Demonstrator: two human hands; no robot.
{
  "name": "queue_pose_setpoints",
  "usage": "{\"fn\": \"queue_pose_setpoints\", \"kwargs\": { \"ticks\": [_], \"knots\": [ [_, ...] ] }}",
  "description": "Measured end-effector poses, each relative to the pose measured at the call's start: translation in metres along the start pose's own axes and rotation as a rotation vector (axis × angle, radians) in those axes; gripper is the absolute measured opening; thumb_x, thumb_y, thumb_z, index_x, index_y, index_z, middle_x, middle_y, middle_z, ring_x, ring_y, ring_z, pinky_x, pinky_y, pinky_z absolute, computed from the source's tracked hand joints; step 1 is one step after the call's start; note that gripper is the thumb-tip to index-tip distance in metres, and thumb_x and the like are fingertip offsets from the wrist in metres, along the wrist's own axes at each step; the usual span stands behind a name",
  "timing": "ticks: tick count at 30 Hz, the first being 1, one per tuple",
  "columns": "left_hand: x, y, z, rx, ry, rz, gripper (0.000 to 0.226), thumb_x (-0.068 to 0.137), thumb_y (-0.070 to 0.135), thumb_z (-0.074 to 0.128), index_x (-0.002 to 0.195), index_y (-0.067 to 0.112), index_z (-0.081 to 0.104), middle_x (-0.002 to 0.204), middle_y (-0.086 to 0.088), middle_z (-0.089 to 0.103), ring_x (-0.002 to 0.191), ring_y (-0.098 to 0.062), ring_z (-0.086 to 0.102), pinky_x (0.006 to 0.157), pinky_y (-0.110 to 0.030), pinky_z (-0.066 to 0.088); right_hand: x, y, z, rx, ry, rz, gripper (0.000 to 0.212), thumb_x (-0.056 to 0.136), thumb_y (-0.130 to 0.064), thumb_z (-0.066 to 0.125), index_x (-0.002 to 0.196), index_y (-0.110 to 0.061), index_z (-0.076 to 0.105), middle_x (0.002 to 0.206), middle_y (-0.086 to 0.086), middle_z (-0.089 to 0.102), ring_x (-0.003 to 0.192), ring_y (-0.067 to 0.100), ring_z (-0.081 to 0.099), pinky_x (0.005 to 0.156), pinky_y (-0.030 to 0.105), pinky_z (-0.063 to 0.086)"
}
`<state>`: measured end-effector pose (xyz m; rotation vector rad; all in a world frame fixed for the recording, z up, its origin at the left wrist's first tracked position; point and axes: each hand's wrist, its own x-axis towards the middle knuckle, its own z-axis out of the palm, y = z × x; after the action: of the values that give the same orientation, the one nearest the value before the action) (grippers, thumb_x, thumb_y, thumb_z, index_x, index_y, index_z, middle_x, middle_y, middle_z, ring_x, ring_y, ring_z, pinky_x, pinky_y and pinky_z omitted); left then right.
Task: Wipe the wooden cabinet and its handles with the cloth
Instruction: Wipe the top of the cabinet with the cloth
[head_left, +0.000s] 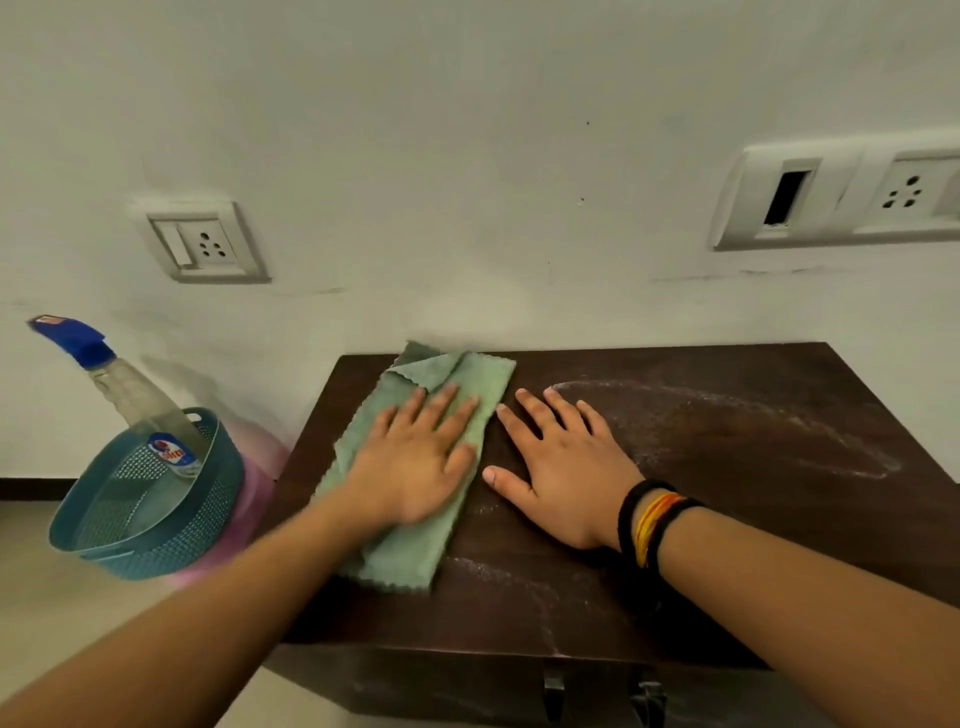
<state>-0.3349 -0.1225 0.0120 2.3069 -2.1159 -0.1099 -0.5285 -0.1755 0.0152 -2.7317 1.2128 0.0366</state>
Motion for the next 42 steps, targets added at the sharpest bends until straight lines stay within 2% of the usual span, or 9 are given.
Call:
{"fn": "queue_pose_setpoints", "kwargs": {
  "ticks": [4,9,12,15,21,26,31,38,42],
  "knots": [
    [0.002,-0.043,-0.007,0.006,-0.007,-0.216,0.068,0.091,0.060,0.007,0.155,0.039,0.001,0.166,0.001,-0.001,0.152,-0.024,0.000,0.121,-0.046,0.006,0.000,0.003,-0.001,0.011,-0.016,-0.007,0.083,0.093,-0.077,0.011,0.162,-0.031,0.003,0.171,0.001,-0.001,0.157,0.027,-0.005,0.125,0.051,0.000],
    [-0.034,0.016,0.008,0.008,0.028,-0.015,0.060,0.097,0.057,0.006,0.153,0.041,-0.011,0.162,0.010,-0.016,0.151,-0.018,-0.012,0.123,-0.046,0.001,0.000,0.001,0.001,0.022,0.013,-0.006,0.080,0.096,-0.072,0.012,0.162,-0.028,0.005,0.172,0.002,0.000,0.157,0.027,-0.005,0.126,0.050,-0.001],
    [0.012,-0.006,-0.004,-0.040,0.003,-0.098,0.058,0.100,0.053,0.011,0.154,0.041,-0.004,0.165,0.005,-0.007,0.152,-0.019,-0.007,0.122,-0.045,0.002,0.000,0.003,0.001,0.033,0.002,0.012,0.078,0.097,-0.070,0.013,0.162,-0.027,0.003,0.172,0.000,-0.001,0.157,0.026,-0.005,0.126,0.049,-0.002],
    [-0.024,-0.025,-0.002,-0.009,0.007,-0.222,0.062,0.096,0.055,0.006,0.155,0.036,-0.006,0.165,0.002,-0.009,0.152,-0.021,-0.007,0.123,-0.046,0.002,0.001,0.004,0.001,0.031,-0.003,0.000,0.079,0.097,-0.070,0.012,0.162,-0.027,0.003,0.172,0.000,-0.001,0.157,0.026,-0.006,0.126,0.049,-0.002],
    [-0.012,0.005,0.000,-0.041,0.034,-0.075,0.060,0.098,0.051,0.008,0.155,0.036,-0.002,0.165,0.007,-0.007,0.152,-0.017,-0.006,0.123,-0.045,0.003,0.000,0.005,0.000,0.042,-0.004,-0.004,0.076,0.098,-0.066,0.015,0.162,-0.027,0.003,0.172,0.001,-0.001,0.157,0.025,-0.005,0.126,0.049,-0.002],
    [-0.016,-0.003,-0.001,-0.034,0.009,-0.360,0.060,0.100,0.049,0.013,0.156,0.032,0.003,0.166,0.001,0.000,0.152,-0.024,0.000,0.122,-0.050,0.006,-0.004,0.009,0.002,0.068,-0.014,-0.022,0.072,0.100,-0.062,0.016,0.162,-0.027,0.005,0.172,0.001,0.000,0.157,0.026,-0.004,0.126,0.049,0.000],
    [-0.022,0.070,0.005,-0.052,0.008,-0.186,0.058,0.100,0.047,0.012,0.155,0.034,0.001,0.165,0.007,-0.005,0.152,-0.020,-0.006,0.122,-0.048,0.002,-0.013,0.013,0.000,0.102,0.008,-0.070,0.065,0.104,-0.048,0.019,0.162,-0.021,0.010,0.172,0.001,0.004,0.157,0.026,-0.001,0.126,0.049,0.002],
    [-0.056,0.077,0.006,-0.051,0.017,-0.309,0.058,0.100,0.052,0.008,0.155,0.037,-0.004,0.165,0.005,-0.007,0.152,-0.023,-0.007,0.122,-0.050,0.001,-0.038,0.037,0.002,0.060,-0.006,-0.084,0.065,0.103,-0.056,0.013,0.162,-0.030,0.005,0.172,-0.004,0.000,0.157,0.026,-0.004,0.126,0.048,0.001],
    [-0.031,0.082,0.008,-0.023,0.024,-0.100,0.057,0.100,0.051,0.010,0.154,0.040,-0.002,0.165,0.010,-0.006,0.152,-0.020,-0.006,0.121,-0.049,0.002,-0.039,0.038,0.001,0.063,-0.012,-0.059,0.066,0.103,-0.054,0.014,0.162,-0.027,0.001,0.171,-0.006,-0.002,0.157,0.023,-0.005,0.126,0.046,0.000]
  ]
}}
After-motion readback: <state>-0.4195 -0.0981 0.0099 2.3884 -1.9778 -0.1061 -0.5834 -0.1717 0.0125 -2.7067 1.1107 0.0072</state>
